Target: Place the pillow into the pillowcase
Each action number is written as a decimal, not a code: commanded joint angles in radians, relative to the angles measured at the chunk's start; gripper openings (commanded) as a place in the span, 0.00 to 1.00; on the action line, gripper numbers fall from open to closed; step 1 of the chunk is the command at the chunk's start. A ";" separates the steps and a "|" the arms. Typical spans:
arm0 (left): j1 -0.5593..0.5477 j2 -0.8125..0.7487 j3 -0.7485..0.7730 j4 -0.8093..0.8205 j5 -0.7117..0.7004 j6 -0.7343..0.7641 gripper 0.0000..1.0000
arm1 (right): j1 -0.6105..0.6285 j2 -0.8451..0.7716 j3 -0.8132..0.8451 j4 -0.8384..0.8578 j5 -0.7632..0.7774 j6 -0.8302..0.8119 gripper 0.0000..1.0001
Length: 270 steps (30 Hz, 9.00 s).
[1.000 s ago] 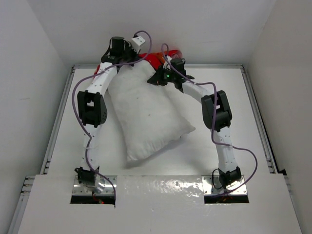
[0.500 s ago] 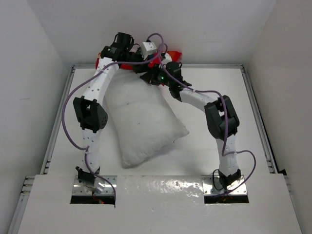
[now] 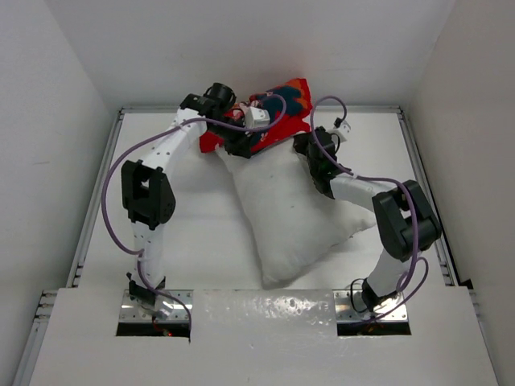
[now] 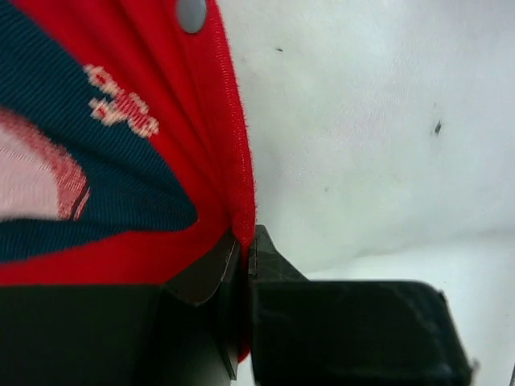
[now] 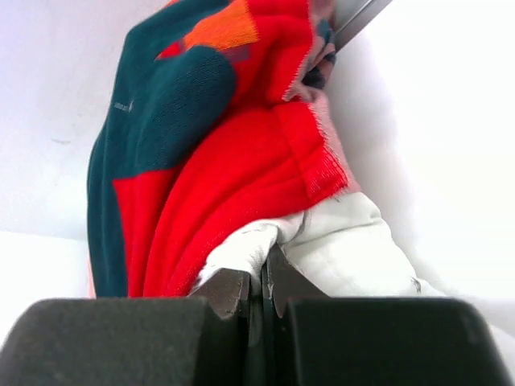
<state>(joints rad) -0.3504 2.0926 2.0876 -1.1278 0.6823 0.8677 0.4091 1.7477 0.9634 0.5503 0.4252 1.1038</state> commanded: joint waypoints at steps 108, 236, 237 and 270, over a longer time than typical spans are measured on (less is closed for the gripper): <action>0.246 -0.523 -0.526 -0.191 0.383 0.077 0.52 | 0.381 0.368 0.571 -0.092 -0.295 -0.505 0.29; 0.435 -0.278 -0.522 -0.079 0.298 0.080 0.00 | 0.496 0.299 0.765 -0.508 -0.207 -1.012 0.00; 0.435 -0.289 -0.500 -0.190 0.356 0.193 0.00 | 0.496 0.288 0.785 -0.469 -0.207 -0.972 0.00; 0.446 -0.373 -0.233 -0.193 0.412 -0.131 0.00 | 0.401 0.569 1.181 -0.138 -0.090 -0.513 0.00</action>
<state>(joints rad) 0.1364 1.7458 1.8400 -1.2545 1.0538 0.7605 0.8005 2.4138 2.1525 0.2466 0.3904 0.4950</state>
